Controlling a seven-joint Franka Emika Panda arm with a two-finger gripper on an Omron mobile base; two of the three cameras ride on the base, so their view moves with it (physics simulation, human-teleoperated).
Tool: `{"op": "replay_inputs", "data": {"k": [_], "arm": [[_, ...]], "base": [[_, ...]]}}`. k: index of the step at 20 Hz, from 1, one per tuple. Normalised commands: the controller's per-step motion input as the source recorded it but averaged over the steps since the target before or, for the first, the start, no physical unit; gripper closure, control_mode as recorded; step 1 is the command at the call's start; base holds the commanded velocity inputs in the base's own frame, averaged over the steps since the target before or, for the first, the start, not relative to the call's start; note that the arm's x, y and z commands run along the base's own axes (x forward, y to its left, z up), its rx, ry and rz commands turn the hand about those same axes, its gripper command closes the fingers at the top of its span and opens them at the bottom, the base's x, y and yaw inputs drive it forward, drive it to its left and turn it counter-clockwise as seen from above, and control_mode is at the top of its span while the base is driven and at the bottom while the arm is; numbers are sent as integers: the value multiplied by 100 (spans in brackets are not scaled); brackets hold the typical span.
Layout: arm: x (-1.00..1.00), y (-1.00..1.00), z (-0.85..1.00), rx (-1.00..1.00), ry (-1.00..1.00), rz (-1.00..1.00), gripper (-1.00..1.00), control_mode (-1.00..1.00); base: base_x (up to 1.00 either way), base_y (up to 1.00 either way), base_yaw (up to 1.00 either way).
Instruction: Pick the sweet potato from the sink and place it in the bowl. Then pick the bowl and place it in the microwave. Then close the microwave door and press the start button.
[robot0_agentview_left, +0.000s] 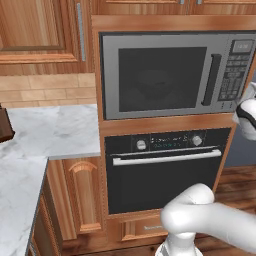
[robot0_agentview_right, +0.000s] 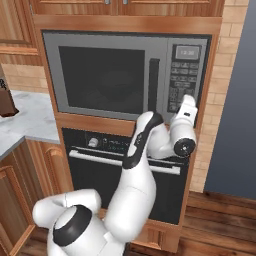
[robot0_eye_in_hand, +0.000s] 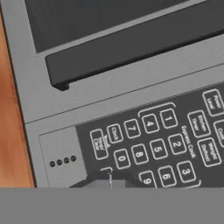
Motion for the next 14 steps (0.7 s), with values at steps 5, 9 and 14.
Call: {"op": "replay_inputs", "data": {"k": [5, 9, 14], "arm": [[14, -38, -7, 0, 0, 0, 100, -100], [16, -12, -20, 0, 0, 0, 100, -100], [29, 0, -19, 0, 0, 0, 100, -100]], "base": [[0, 0, 0], [0, 0, 0], [0, 0, 0]]}}
